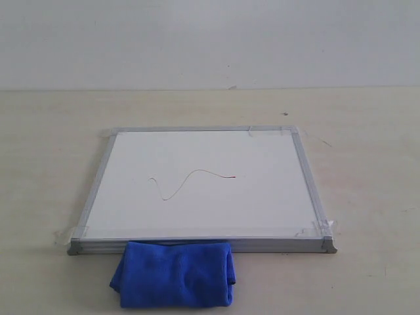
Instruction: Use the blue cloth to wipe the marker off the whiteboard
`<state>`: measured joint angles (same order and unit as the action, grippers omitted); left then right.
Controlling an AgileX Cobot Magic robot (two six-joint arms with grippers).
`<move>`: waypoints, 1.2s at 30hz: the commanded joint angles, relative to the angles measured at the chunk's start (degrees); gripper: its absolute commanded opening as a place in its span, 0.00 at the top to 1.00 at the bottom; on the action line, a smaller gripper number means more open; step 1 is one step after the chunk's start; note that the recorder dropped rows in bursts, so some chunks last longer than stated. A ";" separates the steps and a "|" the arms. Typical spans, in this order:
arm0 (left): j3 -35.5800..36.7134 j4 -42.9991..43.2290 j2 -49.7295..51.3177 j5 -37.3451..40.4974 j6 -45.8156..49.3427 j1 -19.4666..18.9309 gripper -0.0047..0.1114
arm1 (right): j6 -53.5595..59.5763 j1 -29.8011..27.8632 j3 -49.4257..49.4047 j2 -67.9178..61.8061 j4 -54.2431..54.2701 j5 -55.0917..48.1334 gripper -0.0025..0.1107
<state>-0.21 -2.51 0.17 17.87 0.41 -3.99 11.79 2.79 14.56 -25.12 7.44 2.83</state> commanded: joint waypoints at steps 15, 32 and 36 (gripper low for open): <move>0.21 0.19 -0.17 -0.44 0.02 -0.07 0.92 | -6.42 -0.40 1.58 -9.85 -0.44 11.33 0.98; 0.21 0.19 -0.17 -0.44 0.02 -0.07 0.92 | -2.16 15.21 18.44 -35.91 -2.72 14.41 0.98; 0.21 0.19 -0.17 -0.44 0.02 -0.07 0.92 | -2.06 15.19 23.58 -39.26 -6.36 5.76 0.98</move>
<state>-0.21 -2.51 0.17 17.87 0.41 -3.99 9.22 17.76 34.93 -62.57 3.58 13.68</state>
